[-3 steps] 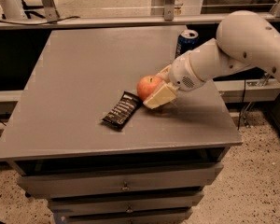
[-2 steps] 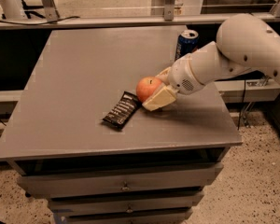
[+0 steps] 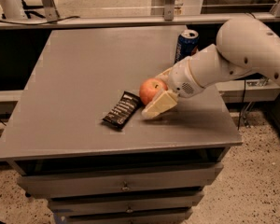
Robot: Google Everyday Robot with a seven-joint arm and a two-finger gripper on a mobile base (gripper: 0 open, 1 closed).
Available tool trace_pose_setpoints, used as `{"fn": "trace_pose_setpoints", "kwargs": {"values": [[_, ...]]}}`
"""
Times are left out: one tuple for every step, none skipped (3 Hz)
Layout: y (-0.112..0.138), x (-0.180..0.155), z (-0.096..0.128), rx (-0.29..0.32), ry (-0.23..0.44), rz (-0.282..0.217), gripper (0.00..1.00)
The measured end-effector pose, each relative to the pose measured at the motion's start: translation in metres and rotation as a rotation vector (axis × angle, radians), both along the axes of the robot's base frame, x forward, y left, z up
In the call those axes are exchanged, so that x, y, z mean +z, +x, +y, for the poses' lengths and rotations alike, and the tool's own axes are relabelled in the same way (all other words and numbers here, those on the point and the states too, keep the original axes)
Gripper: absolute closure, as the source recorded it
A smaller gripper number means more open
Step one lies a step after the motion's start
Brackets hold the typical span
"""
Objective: Move apple near rxbar chocolate
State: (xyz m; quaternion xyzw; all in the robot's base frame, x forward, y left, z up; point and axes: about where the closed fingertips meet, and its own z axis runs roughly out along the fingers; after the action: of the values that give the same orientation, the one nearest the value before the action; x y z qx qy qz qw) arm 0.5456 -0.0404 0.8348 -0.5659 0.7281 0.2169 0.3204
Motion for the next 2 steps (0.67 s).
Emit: {"fn": "trace_pose_setpoints", "kwargs": {"values": [[-0.001, 0.001, 0.000, 0.003, -0.001, 0.000, 0.00], [-0.005, 0.021, -0.017, -0.009, 0.025, -0.038, 0.00]]}}
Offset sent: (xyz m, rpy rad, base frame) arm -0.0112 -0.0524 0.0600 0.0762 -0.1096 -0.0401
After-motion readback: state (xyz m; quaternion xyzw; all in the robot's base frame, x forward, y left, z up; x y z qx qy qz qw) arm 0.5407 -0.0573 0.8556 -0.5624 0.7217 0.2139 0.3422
